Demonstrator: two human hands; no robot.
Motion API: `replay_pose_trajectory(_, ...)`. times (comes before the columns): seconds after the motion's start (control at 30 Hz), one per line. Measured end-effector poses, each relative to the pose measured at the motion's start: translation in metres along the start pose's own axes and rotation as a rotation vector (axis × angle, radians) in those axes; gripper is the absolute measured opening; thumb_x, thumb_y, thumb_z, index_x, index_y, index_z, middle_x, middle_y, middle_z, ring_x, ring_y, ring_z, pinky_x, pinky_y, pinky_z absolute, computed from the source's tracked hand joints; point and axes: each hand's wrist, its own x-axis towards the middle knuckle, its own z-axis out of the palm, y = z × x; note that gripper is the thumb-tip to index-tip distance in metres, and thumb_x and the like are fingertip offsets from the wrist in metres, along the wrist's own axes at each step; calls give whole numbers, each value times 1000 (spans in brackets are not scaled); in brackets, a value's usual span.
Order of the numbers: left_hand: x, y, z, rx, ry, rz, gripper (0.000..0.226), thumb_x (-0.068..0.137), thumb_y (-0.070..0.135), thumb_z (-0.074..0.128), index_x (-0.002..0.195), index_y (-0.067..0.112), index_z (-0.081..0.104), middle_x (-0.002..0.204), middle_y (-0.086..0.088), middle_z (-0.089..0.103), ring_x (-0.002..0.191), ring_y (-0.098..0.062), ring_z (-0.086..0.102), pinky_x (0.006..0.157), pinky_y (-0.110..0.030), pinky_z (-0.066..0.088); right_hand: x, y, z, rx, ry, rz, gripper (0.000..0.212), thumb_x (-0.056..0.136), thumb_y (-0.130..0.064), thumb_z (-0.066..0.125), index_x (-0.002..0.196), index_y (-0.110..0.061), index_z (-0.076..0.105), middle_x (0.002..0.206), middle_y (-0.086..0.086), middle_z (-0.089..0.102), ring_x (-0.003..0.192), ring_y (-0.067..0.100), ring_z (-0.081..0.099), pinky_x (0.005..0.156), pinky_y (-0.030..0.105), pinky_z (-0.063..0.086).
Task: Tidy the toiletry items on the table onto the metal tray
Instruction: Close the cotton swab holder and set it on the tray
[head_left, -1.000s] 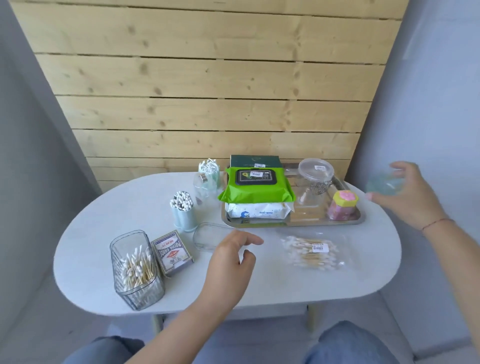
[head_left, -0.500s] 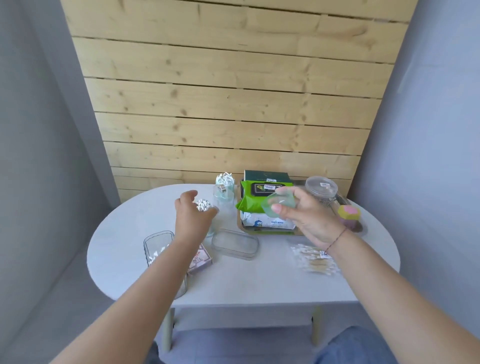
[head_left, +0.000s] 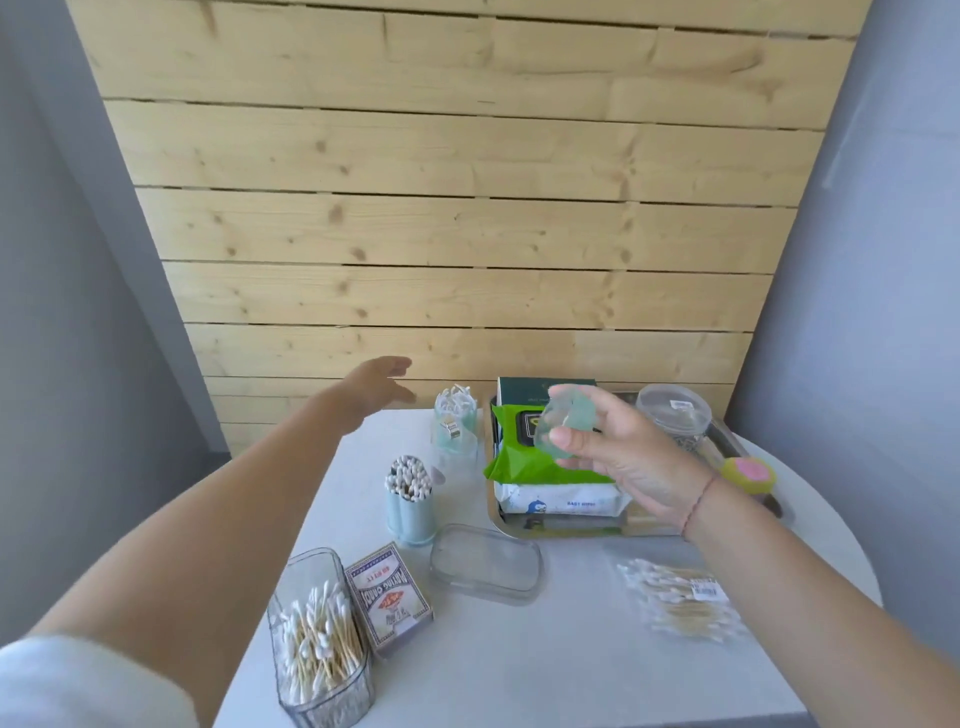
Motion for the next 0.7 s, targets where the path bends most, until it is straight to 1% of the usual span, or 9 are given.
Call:
replay_pose_trajectory(0.07,21,-5,10,43,-90,-5,68,82,-7,62,143,10,37,150,-9,37,137,-27,35,113,-41,27,32,-6,2,-145,37,-27,67,60,-31,80,120,-22,51,116,1,62,90,8,65,78,28,56)
replay_pose_trajectory(0.13,38,-15,18,119,-162,-23,79,78,-7,66,145,13,32,152,-5,34,140,-23,29,112,-41,25,68,-14,5,-348,71,-62,62,65,-32,82,117,-24,48,118,2,61,91,12,64,84,31,54)
replay_pose_trajectory(0.27,63,-32,21,179,-276,-35,90,74,-7,71,148,15,25,154,-1,29,143,-19,22,116,-41,20,140,-23,13,-765,35,-99,58,69,-41,79,118,-28,49,110,-4,58,89,11,58,69,20,42)
replay_pose_trajectory(0.33,75,-40,20,217,-327,-12,93,73,-4,73,149,15,23,154,0,29,143,-18,22,117,-40,19,173,-17,19,-924,-35,-74,65,72,-38,78,128,-26,47,119,0,56,101,15,56,79,24,43)
replay_pose_trajectory(0.4,84,-45,26,251,-385,33,87,74,0,73,147,20,29,151,2,35,139,-17,28,116,-40,23,194,-7,24,-1081,-135,-30,73,74,-30,77,137,-24,42,135,5,49,117,20,50,92,26,39)
replay_pose_trajectory(0.43,88,-46,30,276,-413,59,79,76,6,72,144,25,35,147,5,41,135,-17,35,114,-41,28,202,-4,25,-1130,-170,-7,74,74,-25,77,139,-24,41,139,6,46,121,23,49,91,25,37)
replay_pose_trajectory(0.5,95,-51,37,316,-455,86,57,80,23,68,132,35,46,132,11,54,123,-13,48,107,-39,38,214,3,28,-1172,-226,42,75,74,-19,77,140,-27,40,142,5,43,121,25,51,87,23,37)
replay_pose_trajectory(0.57,93,-50,42,330,-471,122,39,78,32,65,115,41,54,117,14,61,110,-10,55,95,-32,45,219,6,28,-1228,-245,40,76,74,-19,77,139,-28,40,140,6,44,120,26,50,90,28,39)
replay_pose_trajectory(0.7,93,-55,43,283,-446,141,39,70,25,68,106,35,59,107,9,65,104,-13,59,84,-26,47,222,14,30,-1246,-253,41,75,72,-22,78,138,-26,41,138,7,45,120,26,48,96,32,40)
